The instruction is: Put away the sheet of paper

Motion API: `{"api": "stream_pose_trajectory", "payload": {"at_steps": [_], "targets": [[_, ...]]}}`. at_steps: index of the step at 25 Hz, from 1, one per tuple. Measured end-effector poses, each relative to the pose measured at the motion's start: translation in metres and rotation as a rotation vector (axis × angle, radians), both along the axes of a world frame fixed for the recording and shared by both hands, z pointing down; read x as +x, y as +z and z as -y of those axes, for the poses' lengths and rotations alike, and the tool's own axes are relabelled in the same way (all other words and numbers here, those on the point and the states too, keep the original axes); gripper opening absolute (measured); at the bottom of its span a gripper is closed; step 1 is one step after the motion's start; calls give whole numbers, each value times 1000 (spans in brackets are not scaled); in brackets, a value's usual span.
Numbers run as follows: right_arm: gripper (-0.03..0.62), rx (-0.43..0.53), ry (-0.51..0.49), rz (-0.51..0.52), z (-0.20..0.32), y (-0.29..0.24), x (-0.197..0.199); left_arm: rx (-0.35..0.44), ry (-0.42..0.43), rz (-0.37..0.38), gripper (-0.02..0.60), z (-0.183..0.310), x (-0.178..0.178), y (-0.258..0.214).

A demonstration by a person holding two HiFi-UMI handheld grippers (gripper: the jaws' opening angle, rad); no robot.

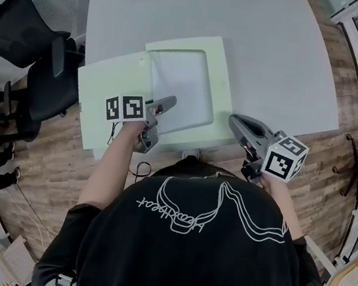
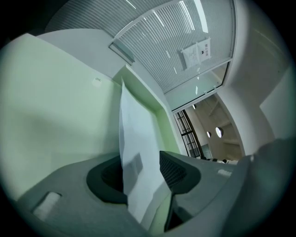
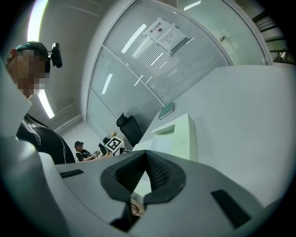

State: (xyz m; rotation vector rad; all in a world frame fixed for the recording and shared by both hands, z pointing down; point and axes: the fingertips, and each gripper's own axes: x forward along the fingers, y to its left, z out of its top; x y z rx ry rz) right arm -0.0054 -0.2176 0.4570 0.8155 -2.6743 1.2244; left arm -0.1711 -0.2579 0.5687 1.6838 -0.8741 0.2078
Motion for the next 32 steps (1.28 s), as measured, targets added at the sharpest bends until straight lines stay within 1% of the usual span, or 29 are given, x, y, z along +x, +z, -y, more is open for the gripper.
{"api": "stream_pose_trajectory", "payload": {"at_steps": [2, 5, 8, 10, 13, 16, 18, 21, 24, 26, 28, 31, 32], "targets": [[9, 3, -10, 14, 0, -1, -2, 10, -3, 52, 215, -1, -2, 0], [9, 6, -28, 22, -4, -4, -4, 34, -12, 164, 246, -2, -10, 2], [9, 1, -38, 13, -7, -5, -1, 60, -37, 243, 259, -1, -18, -2], [9, 5, -41, 13, -7, -6, 2, 83, -51, 272, 262, 0, -24, -7], [9, 21, -48, 3, -6, -12, 8, 120, -54, 284, 262, -4, -29, -18], [9, 44, -58, 6, -7, -21, 15, 196, -77, 311, 261, -10, -35, -41], [9, 72, -72, 15, -7, -32, 17, 271, -80, 314, 261, -14, -32, -64], [9, 118, -98, 14, -11, -48, 18, 392, -50, 304, 261, -26, -15, -104], [9, 158, -140, 28, -20, -63, 14, 515, 16, 271, 252, -44, 14, -145], [9, 197, -185, 34, -30, -77, 12, 586, 91, 241, 229, -61, 39, -169], [9, 257, -229, 28, -43, -94, 13, 650, 166, 216, 187, -80, 66, -191], [9, 340, -273, 14, -60, -114, 17, 724, 209, 192, 42, -104, 95, -219], [9, 358, -284, 12, -66, -119, 19, 742, 221, 179, 30, -112, 104, -226]]}}
